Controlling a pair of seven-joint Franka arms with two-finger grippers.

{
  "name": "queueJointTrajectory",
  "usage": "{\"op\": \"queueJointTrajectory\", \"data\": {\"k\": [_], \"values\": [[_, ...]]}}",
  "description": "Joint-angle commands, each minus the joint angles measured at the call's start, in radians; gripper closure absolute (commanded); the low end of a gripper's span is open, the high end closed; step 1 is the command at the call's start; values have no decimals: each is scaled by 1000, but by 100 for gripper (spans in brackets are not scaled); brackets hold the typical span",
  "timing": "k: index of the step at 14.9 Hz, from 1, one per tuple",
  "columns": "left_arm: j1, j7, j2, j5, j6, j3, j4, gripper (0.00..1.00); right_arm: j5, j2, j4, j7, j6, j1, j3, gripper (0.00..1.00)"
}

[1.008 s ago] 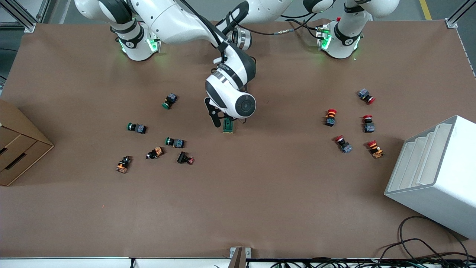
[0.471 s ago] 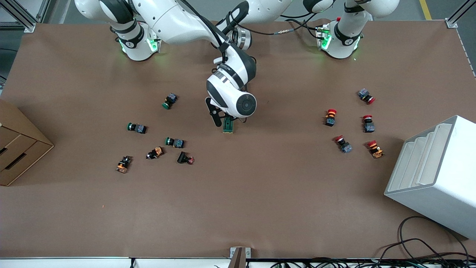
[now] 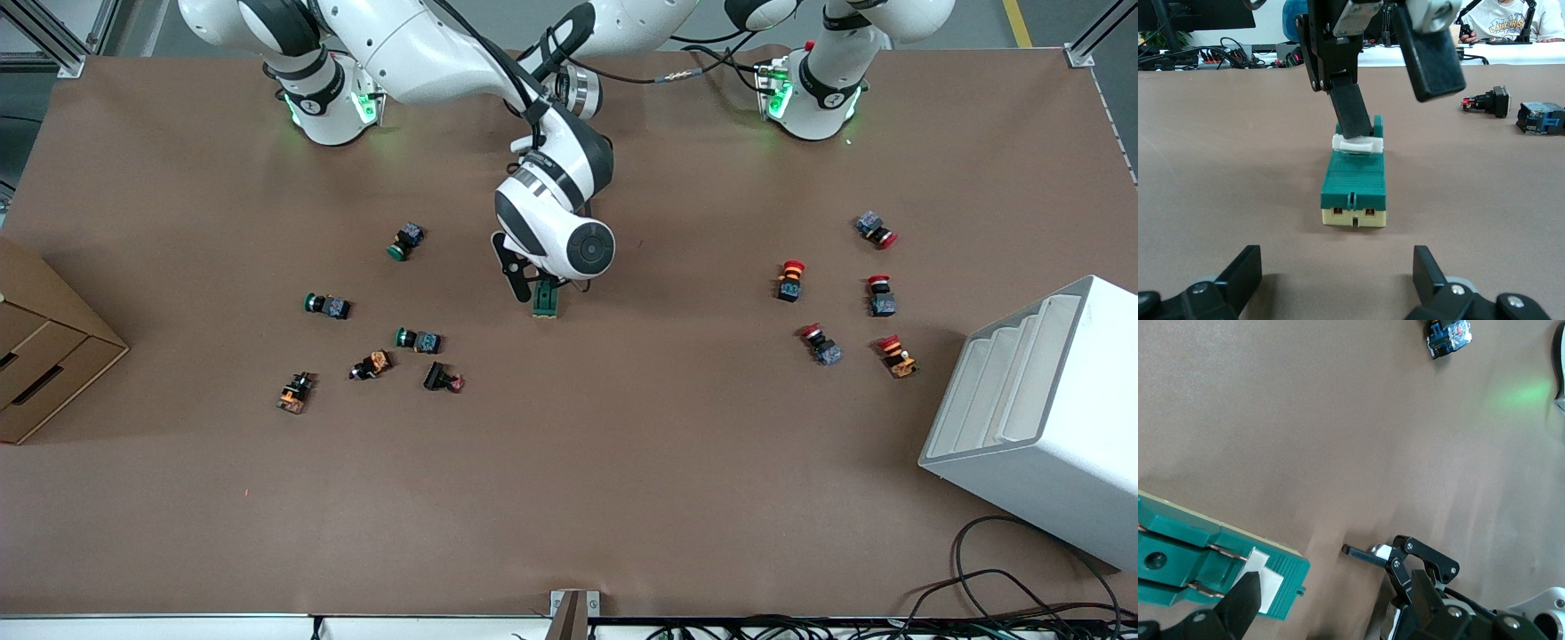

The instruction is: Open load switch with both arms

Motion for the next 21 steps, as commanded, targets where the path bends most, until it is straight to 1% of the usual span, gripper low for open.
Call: {"op": "queueJointTrajectory", "data": {"k": [1,13,15,17,19,21], "values": [[-10,-7,17,2,14,-1,-8,0,-14,-2,-16,-6,15,9,-6,0],[-8,-7,12,1,14,-1,-7,0,-14,-15,-11,-10,6,-5,-7,0],[-8,-7,10,1,14,-2,-5,0,-19,-31,-8,-85,3,-14,-14,0],[-8,-7,10,1,15,-2,-4,0,-16,-80,-4,-147,3,-61,-11,0],[-8,-7,10,1,14,-6,-2,0,-22,-126,-5,-254,3,-86,-15,0],[-5,8,9,-8,15,-7,-2,0,-22,-168,-5,-378,4,-153,-15,0]]}}
